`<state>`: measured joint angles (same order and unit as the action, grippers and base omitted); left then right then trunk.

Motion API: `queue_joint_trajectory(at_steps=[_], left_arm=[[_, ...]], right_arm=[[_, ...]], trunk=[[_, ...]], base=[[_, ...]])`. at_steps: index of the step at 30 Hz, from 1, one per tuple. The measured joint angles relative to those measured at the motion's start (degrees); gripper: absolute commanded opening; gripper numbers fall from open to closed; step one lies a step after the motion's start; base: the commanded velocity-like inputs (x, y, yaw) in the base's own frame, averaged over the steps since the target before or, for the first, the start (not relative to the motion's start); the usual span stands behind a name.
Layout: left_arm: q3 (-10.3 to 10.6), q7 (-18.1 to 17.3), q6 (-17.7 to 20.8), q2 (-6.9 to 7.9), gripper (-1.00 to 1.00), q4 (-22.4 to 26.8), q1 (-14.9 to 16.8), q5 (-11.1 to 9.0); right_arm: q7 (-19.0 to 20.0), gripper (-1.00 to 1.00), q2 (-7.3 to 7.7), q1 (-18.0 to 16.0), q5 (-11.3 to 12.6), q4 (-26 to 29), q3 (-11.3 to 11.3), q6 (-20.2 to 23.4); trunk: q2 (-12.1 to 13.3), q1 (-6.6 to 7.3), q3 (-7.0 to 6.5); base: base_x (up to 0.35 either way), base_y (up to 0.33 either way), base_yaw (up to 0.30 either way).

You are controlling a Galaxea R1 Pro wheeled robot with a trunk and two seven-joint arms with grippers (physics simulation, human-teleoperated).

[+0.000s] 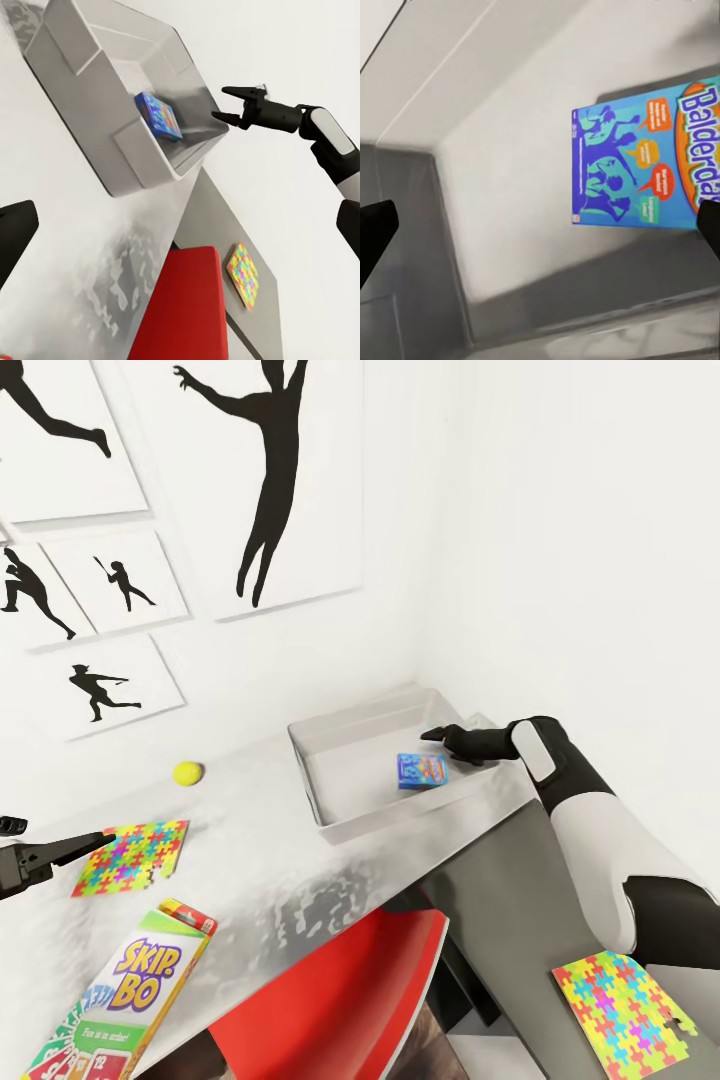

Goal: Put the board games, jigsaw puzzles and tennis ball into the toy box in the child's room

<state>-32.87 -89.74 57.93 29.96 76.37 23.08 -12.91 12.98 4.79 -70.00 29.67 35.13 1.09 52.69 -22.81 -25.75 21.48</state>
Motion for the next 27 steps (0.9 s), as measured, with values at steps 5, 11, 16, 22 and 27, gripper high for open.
queue_joint_trajectory(at_steps=[5, 11, 16, 22, 27], left_arm=[[0.0, 0.0, 0.0, 0.0, 1.0, 0.0, 0.0, 0.0], [-0.1, 0.0, 0.0, 0.0, 1.0, -0.1, 0.0, 0.0], [-0.1, 0.0, 0.0, 0.02, 1.0, -0.1, 0.0, 0.1], [0.0, 0.0, -0.1, 0.03, 1.0, -0.1, 0.0, 0.1], [-0.8, 0.0, -0.1, 0.1, 1.0, -0.2, 0.0, 0.2]], right_arm=[[0.0, 1.0, 0.2, 0.0, 0.0, 0.1, 0.0, 0.0], [0.6, 1.0, 0.38, 0.0, 0.2, 0.7, 0.0, 0.3], [1.0, 1.0, 0.23, 0.2, 0.5, 4.8, 0.0, 1.3], [1.6, 1.0, 0.33, 0.8, 1.2, 12.4, 0.1, 4.8], [3.5, 1.0, 0.11, 3.0, 1.9, 22.0, 0.2, 7.1]], trunk=[[0.0, 0.0, 0.0], [0.0, 0.0, 0.0], [0.0, 0.0, 0.0], [0.0, 0.01, -0.17], [0.0, 0.01, -0.57]], base=[[0.0, 0.0, 0.0], [0.0, 0.0, 0.0], [0.0, 0.0, 0.0], [0.0, 0.0, 0.0], [0.0, 0.0, 0.0]])
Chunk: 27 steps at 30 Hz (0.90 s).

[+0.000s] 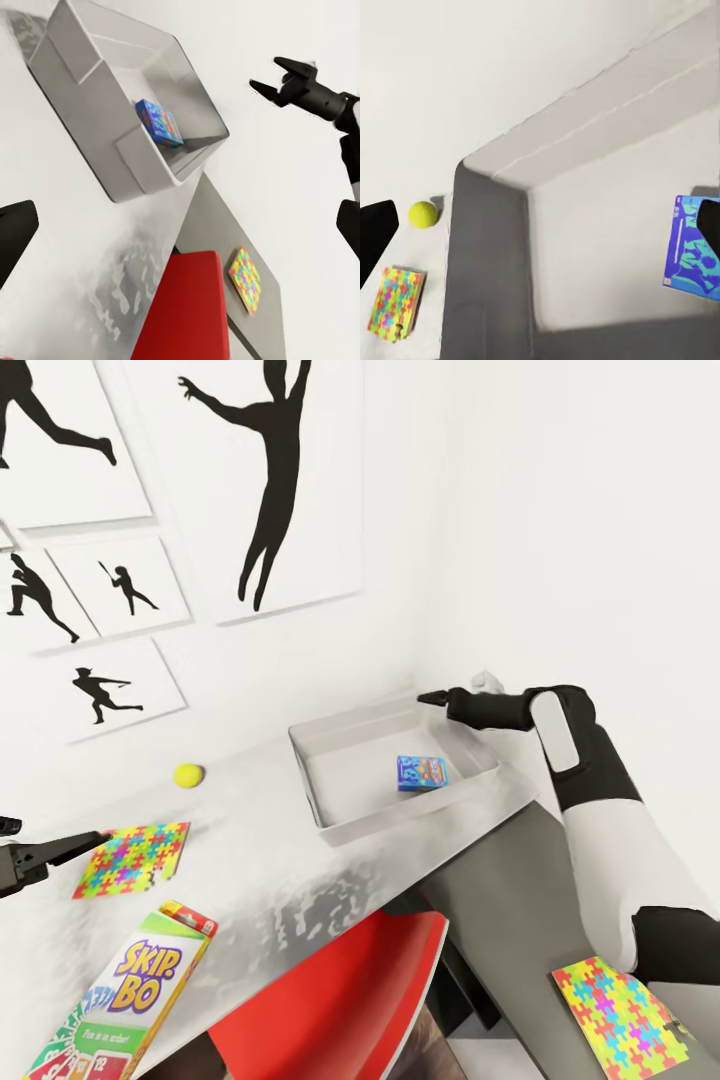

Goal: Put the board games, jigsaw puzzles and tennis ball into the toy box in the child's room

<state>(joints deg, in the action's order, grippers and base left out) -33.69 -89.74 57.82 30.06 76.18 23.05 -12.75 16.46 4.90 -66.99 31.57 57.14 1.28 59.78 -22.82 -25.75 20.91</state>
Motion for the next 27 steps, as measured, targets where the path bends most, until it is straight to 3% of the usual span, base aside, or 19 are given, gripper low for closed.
queue_joint_trajectory(at_steps=[6, 10, 14, 19, 23, 27], left_arm=[[-2.6, 0.0, 0.0, 0.07, 1.0, -0.1, -0.1, 0.1], [-3.7, 0.0, -0.1, 0.28, 1.0, -0.1, -0.3, 0.1], [-4.3, 0.0, -0.1, 0.29, 1.0, -0.1, -0.5, 0.1], [-4.6, 0.0, -1.7, -0.06, 1.0, -0.2, -0.9, 0.0], [-4.6, 0.0, -4.0, -0.31, 1.0, -0.9, -1.2, -0.1], [-4.7, 0.0, -5.8, -0.46, 1.0, -3.3, -1.9, -0.1]], right_arm=[[4.4, 1.0, 0.39, 4.9, 1.0, 8.2, 0.3, 0.0], [11.0, 1.0, 0.67, 12.3, 6.4, 15.8, 1.0, 0.0], [13.7, 1.0, 1.04, 18.8, 11.0, 21.0, 1.4, 0.0], [16.5, 1.0, 3.39, 30.5, 15.8, 29.2, 2.5, 0.0], [24.6, 1.0, 3.81, 39.4, 18.9, 31.7, 5.2, -1.5], [35.6, 1.0, 4.17, 48.2, 19.6, 32.4, 7.0, -10.3]], trunk=[[0.0, 0.0, -0.54], [0.0, 0.0, -0.91], [0.0, 0.0, -1.29], [0.0, 0.0, -1.76], [0.0, 0.0, -2.13], [0.0, 0.0, -2.5]], base=[[0.0, 0.0, 0.0], [0.0, 0.0, 0.0], [0.0, 0.0, 0.0], [0.0, 0.0, 0.0], [0.0, 0.0, 0.0], [0.0, 0.0, 0.0]])
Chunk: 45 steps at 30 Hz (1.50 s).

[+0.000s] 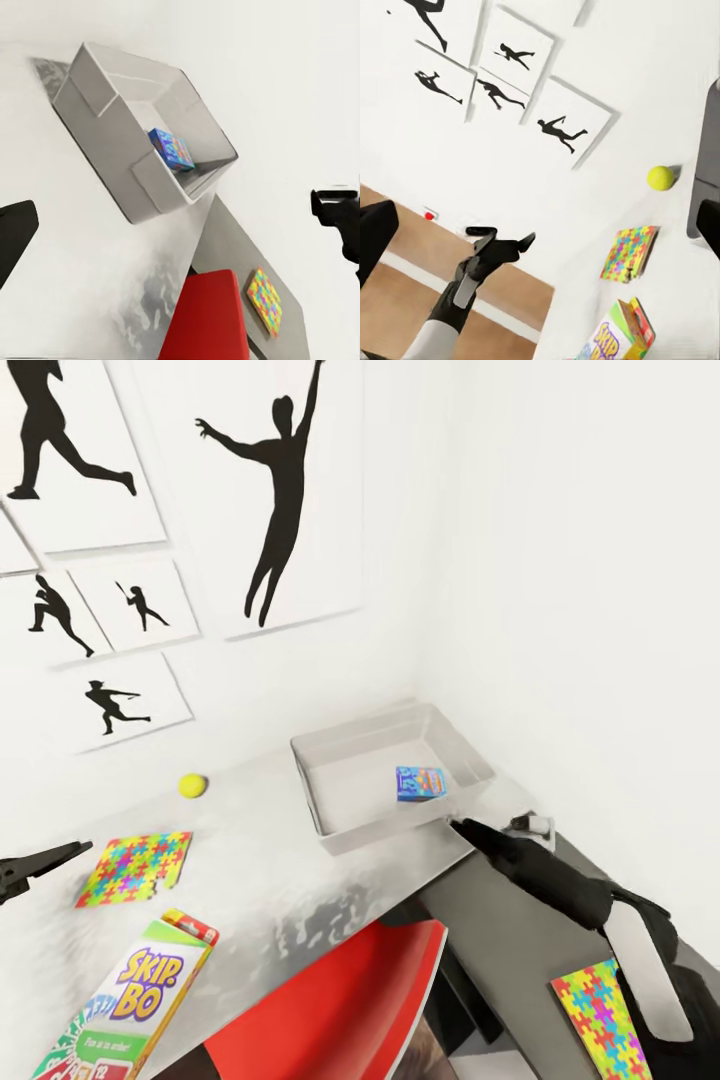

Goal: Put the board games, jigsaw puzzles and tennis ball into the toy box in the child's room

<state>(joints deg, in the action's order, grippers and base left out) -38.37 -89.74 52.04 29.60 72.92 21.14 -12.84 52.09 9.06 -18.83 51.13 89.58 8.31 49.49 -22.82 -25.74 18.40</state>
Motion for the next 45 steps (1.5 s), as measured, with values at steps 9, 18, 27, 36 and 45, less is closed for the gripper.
queue_joint_trajectory(at_steps=[9, 18, 27, 36, 45], left_arm=[[0.0, 0.0, -1.5, -0.01, 1.0, -1.1, -0.2, 0.0], [-0.1, 0.0, -1.7, 0.0, 1.0, -0.7, -0.3, -0.1], [-0.9, 0.0, -1.7, 0.06, 1.0, -0.6, -0.3, -0.1], [-1.8, 0.0, -1.7, 0.02, 1.0, -0.6, -0.3, -0.2], [-1.9, 0.0, -1.7, 0.01, 1.0, -0.5, -0.3, -0.2]], right_arm=[[10.4, 1.0, 0.04, 7.4, 0.0, 0.3, 0.5, -11.1], [11.5, 1.0, 0.1, 8.1, -0.1, 0.5, 0.5, -13.6], [11.1, 1.0, -0.26, 8.1, -3.6, 0.0, 0.4, -14.1], [11.5, 1.0, -0.76, 8.1, -9.3, -0.2, 0.8, -14.1], [11.6, 1.0, -0.76, 8.2, -9.8, -0.1, 0.8, -14.7]], trunk=[[0.0, -0.01, -0.85], [0.0, -0.02, -1.7], [0.0, -0.01, -2.54], [0.0, 0.0, -3.39], [0.0, 0.0, -4.23]], base=[[-0.03, 0.0, 0.0], [-0.211, 0.0, 0.0], [-0.045, 0.0, 0.0], [-0.003, 0.0, 0.0], [0.0, 0.0, 0.0]])
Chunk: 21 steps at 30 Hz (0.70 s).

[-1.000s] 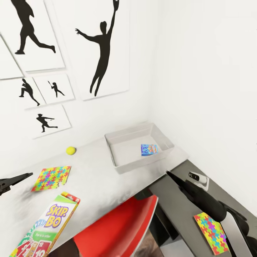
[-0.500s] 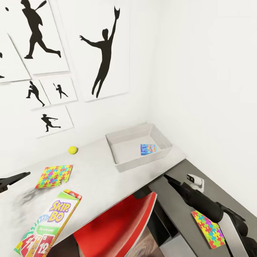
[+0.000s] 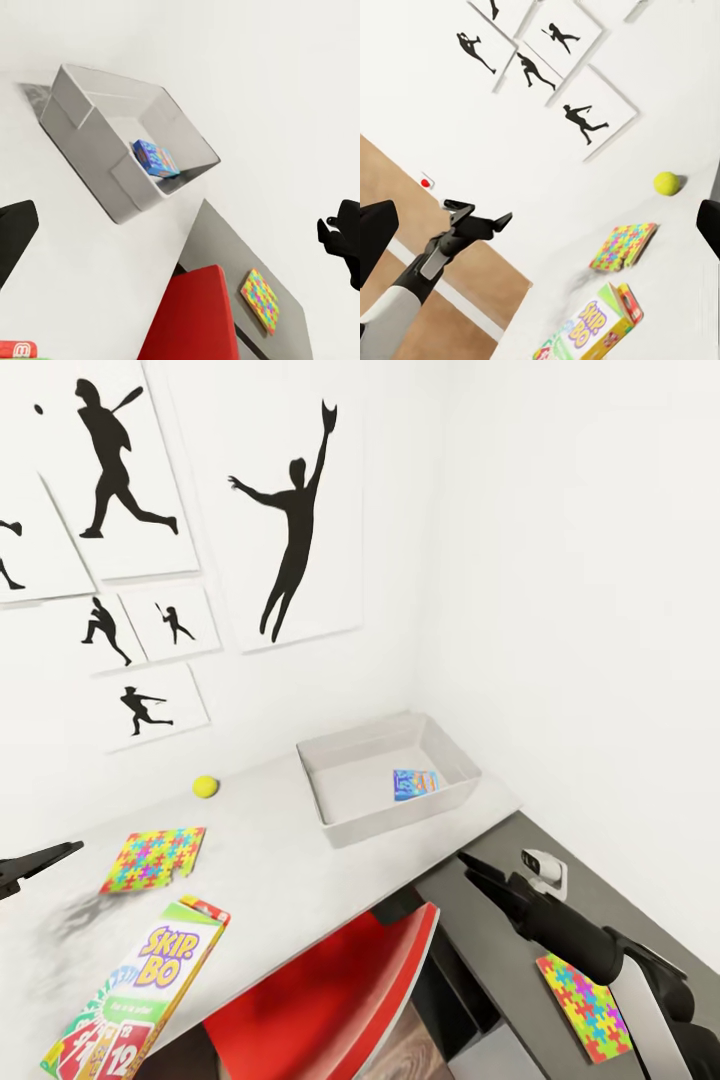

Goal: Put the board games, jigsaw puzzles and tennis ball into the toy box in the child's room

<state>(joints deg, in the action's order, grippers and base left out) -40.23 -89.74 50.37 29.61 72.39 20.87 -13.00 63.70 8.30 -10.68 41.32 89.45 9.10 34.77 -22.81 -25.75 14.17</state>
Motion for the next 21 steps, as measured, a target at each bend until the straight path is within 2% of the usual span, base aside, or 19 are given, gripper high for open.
queue_joint_trajectory(at_steps=[7, 21], left_arm=[[0.0, 0.0, 0.0, 0.0, 1.0, 0.0, 0.0, 0.0], [0.0, 0.0, -0.1, -0.05, 1.0, 0.1, 0.0, 0.0]], right_arm=[[-0.1, 1.0, 0.43, 0.0, 0.1, 0.0, -0.1, -2.3], [-0.1, 1.0, 0.49, 0.0, 0.3, 0.0, -0.1, -3.0]], trunk=[[0.0, 0.0, -0.66], [0.0, 0.0, -1.97]], base=[[0.0, 0.0, 0.0], [0.0, 0.0, 0.0]])
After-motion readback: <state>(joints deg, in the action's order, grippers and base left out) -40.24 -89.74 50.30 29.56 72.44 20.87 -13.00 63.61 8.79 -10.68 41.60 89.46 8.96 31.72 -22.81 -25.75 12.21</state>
